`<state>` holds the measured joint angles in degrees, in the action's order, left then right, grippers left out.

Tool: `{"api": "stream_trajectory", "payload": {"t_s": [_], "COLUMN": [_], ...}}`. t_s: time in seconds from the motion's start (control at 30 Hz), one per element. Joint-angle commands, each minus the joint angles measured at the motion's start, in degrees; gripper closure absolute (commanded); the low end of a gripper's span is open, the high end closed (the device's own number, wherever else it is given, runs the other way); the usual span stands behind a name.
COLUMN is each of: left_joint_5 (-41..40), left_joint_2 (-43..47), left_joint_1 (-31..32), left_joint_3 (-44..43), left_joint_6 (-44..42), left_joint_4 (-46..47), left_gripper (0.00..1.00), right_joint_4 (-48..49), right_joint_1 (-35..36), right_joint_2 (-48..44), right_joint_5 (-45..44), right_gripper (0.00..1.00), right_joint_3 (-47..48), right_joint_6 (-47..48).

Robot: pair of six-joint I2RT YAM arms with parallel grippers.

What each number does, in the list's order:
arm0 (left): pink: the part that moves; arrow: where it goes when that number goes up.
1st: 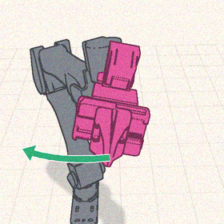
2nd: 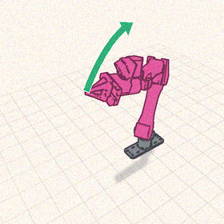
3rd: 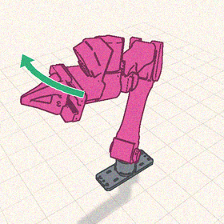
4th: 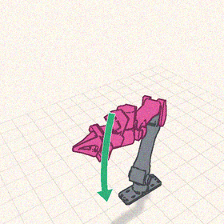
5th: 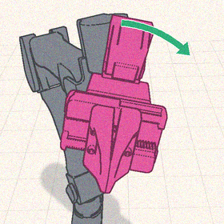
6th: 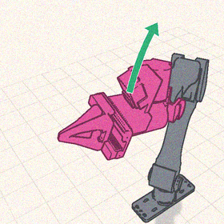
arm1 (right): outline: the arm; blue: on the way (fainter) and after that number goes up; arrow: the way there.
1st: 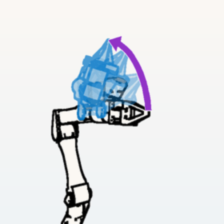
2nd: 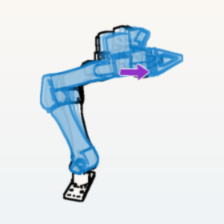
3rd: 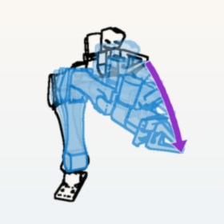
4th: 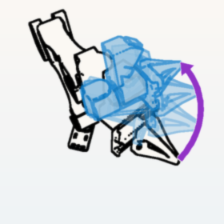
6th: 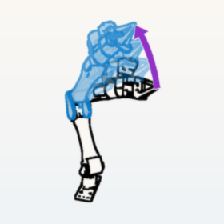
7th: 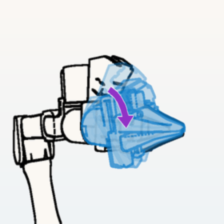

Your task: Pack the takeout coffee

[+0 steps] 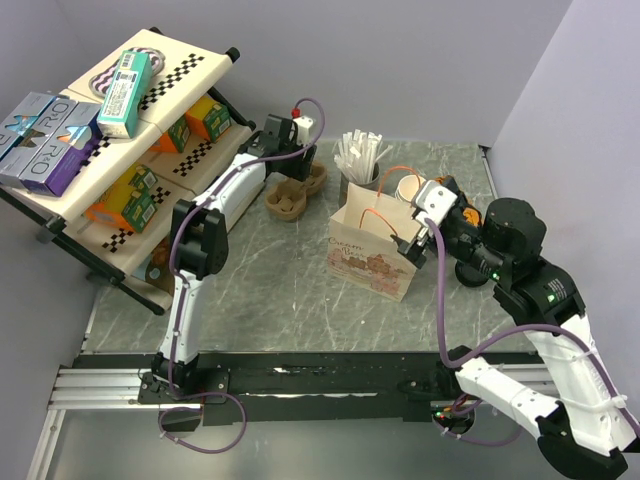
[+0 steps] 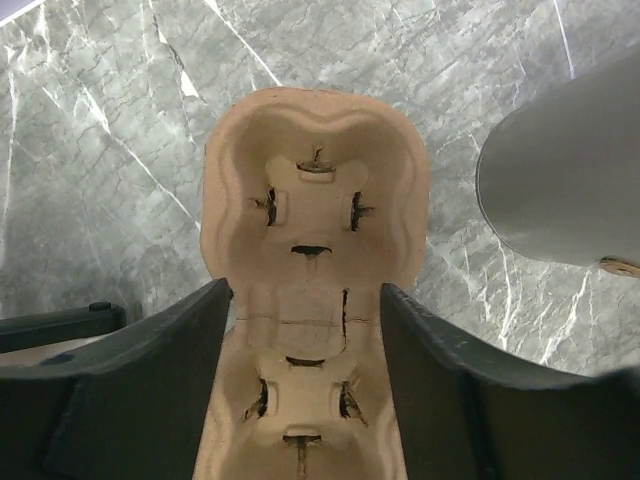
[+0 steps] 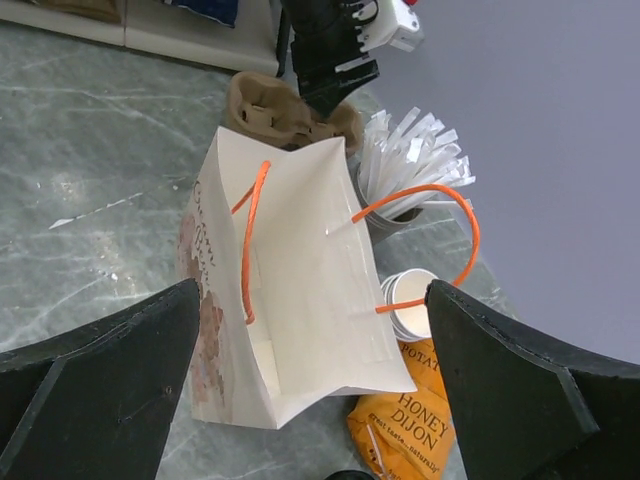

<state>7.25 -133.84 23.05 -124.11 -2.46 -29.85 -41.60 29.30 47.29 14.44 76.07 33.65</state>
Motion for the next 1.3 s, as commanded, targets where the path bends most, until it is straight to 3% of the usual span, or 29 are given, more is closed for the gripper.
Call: {"api": "stream_trajectory", "payload": {"t_s": [0.0, 0.2, 0.47, 1.27], "left_joint_5": [-0.30, 0.23, -0.65, -2.24], "left_joint_2": [1.48, 2.79, 2.45, -1.86], "left_joint_1": [0.24, 0.68, 1.03, 1.12], "left_joint_3": [-0.70, 2.82, 4.23, 0.98], "left_joint_6": [-0.71, -0.79, -1.67, -2.11], "left_joint_4": [0.14, -0.30, -0.39, -1.00], "left_gripper": [0.36, 0.42, 0.40, 0.47], "right_joint_4": [3.20, 4.43, 4.95, 6.62], "right_joint_1": [-0.38, -0.47, -0.65, -0.74], "right_joint_2": [0.35, 0.26, 0.53, 1.40], "right_joint_5": [-2.04, -2.13, -1.69, -1.78], "right_gripper": [0.00, 0.00, 0.00, 0.00], "right_joint_3": [0.48, -0.84, -1.10, -2.77], "right_joint_6": [-1.92, -1.92, -1.66, -0.69]}}
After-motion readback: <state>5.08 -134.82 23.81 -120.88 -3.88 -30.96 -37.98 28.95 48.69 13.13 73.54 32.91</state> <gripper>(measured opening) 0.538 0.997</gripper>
